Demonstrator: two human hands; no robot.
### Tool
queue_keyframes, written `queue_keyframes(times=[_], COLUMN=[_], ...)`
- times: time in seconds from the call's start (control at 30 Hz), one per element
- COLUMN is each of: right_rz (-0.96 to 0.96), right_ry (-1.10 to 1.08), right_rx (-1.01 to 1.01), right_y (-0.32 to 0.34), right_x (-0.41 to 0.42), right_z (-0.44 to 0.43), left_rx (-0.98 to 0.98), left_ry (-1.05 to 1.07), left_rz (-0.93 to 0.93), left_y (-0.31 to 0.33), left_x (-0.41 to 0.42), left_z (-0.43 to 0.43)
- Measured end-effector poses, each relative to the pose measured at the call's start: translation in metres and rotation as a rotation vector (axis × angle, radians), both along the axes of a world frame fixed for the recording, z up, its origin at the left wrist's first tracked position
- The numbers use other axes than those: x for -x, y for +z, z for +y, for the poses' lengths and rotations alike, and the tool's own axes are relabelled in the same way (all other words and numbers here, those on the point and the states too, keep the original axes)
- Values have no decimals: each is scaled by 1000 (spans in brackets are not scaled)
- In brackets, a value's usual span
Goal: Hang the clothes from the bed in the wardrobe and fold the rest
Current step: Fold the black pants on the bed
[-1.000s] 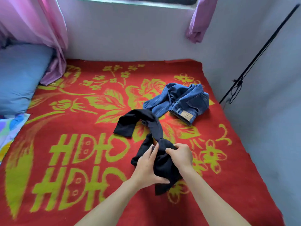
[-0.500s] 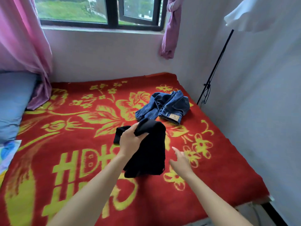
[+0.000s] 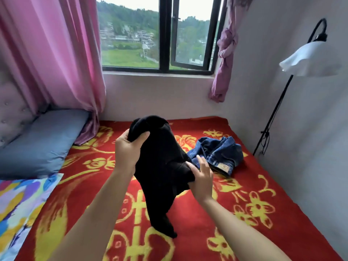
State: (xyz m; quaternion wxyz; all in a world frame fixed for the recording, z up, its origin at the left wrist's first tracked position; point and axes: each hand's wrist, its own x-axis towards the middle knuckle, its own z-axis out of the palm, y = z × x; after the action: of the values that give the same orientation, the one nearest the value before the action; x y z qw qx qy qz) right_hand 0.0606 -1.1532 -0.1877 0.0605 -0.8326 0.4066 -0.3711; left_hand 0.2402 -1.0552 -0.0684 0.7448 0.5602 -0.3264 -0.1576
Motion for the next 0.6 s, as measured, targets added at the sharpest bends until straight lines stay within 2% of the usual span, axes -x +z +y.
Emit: queue_keyframes(times=[0.07,0.17,0.3,0.33,0.4,0.47,0.53,0.6], right_rz=[-24,-76,-14,32,129,259,352,386], right_ry=[141,307,441,446,465,515,550,566], right_rx=[-51,-391,-471,-466,-488,-514,-504,-491], right_y=[17,46,80,84,88,88,85,83], right_x=[-6,-23,-64,-75,-94,-111,-121,-127], right_z=[-10,-16,-3,4,18,35,50,60], left_rx=[-16,-203,-910,-973,-836,-669,-658,-741], left_ry=[89,276,363,340,192,4,-125,-111], left_rz=[-24,-74,-106,-96,-106,-203,-337,-492], left_y=[-4,-31,-88,-96,-100,-101,-104,-111], left_x=[-21,-62,-79,-72,-53,-33,-14,0], left_z=[17,54,90,97,109,121,131,140])
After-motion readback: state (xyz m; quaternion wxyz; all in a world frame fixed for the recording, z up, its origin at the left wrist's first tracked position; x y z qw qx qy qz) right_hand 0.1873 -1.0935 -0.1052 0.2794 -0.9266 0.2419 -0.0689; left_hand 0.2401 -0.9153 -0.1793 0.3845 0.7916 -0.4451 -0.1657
